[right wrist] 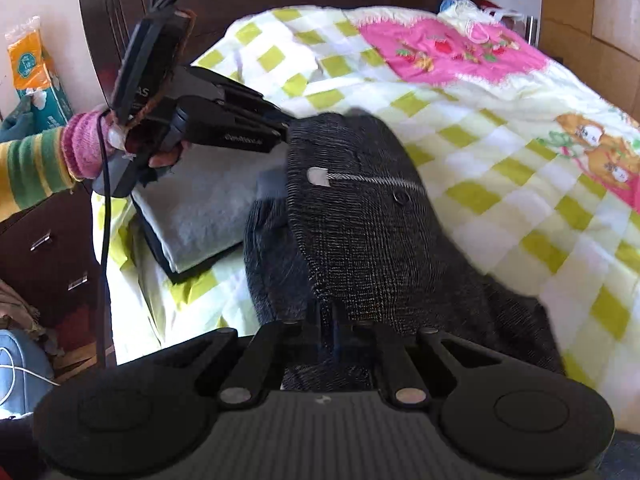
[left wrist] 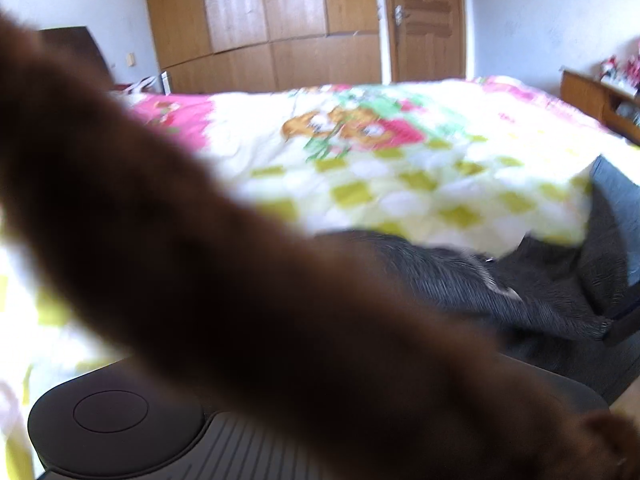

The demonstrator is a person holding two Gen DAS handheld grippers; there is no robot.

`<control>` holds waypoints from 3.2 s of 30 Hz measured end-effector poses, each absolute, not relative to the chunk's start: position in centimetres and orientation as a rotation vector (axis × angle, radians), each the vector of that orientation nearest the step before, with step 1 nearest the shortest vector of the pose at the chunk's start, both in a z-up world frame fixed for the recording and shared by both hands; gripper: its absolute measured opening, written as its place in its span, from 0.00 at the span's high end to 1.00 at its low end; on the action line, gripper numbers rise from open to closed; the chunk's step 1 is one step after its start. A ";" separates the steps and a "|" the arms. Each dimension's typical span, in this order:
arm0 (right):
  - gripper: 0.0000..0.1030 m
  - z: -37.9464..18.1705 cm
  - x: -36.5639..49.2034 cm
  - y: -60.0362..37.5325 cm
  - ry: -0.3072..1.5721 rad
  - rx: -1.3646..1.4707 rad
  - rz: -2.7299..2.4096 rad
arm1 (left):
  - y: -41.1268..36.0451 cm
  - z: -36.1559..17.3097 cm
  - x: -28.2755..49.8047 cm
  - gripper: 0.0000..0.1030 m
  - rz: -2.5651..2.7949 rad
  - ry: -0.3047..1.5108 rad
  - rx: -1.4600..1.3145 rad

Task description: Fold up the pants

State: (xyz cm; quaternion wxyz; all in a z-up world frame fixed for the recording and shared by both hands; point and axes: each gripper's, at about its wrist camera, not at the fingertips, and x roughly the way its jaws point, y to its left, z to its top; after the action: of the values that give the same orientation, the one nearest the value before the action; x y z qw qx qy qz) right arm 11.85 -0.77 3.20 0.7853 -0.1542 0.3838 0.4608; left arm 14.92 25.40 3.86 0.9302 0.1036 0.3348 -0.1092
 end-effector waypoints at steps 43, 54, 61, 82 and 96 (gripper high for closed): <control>0.52 2.4 22.0 -23.4 0.925 0.224 0.103 | 6.1 1.2 11.0 0.82 -0.614 0.653 0.254; 0.59 -1.4 27.4 -28.1 1.006 0.332 -0.064 | -0.7 -0.4 11.7 0.70 -0.662 0.657 0.378; 0.78 3.1 24.8 -30.3 0.811 0.463 0.023 | -1.6 1.0 11.7 0.70 -0.643 0.644 0.397; 0.63 1.4 4.1 -38.9 0.634 0.466 -0.008 | -7.8 -2.4 7.1 0.68 -0.843 0.738 0.462; 0.49 -0.3 23.8 -38.6 0.842 0.327 0.014 | -10.2 -2.7 8.6 0.67 -0.893 0.721 0.381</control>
State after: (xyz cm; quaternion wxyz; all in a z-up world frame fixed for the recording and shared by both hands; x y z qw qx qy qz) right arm 23.85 -38.57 -0.35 0.8997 0.1581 0.4067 0.0066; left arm 8.58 -10.20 -2.74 0.8227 0.1793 0.3390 -0.4196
